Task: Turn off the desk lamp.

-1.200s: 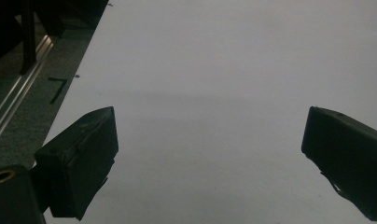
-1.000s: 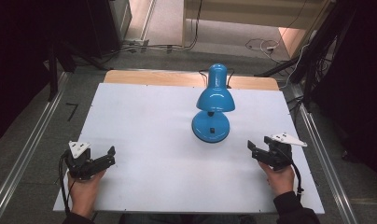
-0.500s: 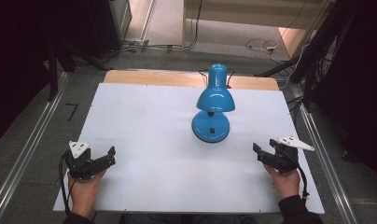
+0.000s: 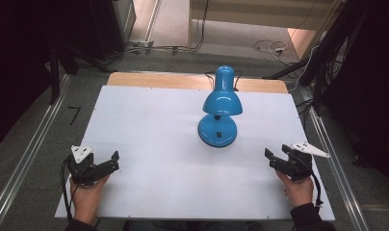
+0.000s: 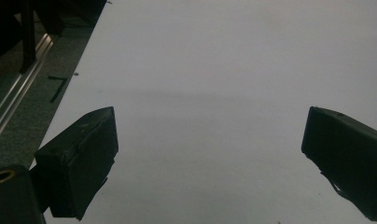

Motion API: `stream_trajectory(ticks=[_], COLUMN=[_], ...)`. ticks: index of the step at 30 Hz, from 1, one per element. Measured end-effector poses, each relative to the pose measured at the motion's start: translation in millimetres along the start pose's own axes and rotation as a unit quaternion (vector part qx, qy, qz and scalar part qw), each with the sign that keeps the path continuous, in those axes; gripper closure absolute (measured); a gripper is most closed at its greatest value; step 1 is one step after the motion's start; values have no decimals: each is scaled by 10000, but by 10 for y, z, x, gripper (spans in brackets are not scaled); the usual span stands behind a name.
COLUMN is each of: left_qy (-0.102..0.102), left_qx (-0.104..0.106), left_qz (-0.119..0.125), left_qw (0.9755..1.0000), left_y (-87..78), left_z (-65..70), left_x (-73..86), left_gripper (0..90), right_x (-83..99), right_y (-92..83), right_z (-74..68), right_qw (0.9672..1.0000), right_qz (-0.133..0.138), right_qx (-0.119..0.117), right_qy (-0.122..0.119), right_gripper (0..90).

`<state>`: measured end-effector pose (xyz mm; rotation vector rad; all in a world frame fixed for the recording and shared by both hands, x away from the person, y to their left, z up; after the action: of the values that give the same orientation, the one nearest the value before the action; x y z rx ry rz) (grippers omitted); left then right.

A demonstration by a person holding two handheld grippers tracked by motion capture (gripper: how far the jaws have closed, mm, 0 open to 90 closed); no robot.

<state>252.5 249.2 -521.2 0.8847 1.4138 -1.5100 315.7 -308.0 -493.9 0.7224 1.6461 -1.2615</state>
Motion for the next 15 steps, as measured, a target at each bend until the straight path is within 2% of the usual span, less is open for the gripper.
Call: stream_trajectory(ticks=[15], left_qy=[-34], left_qx=[-8], left_qz=[-25], left_qw=[10000], left_y=[4], left_z=[-5], left_x=[5], left_gripper=[43], right_x=[32], right_y=[-102], right_z=[120], right_qw=[9999], right_qz=[10], right_qx=[119], right_qy=[61], right_gripper=[268])
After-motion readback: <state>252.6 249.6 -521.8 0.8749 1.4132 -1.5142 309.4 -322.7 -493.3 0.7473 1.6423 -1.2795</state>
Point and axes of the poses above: each handheld gripper's, and its own axes: y roughly forward along the jaws, x roughly out of its underside, z roughly to its right, the point moved 4 cm from there along y, roughly forward along the jaws, and after that the axes turned 11 degrees about z, right-handed, at the moved point
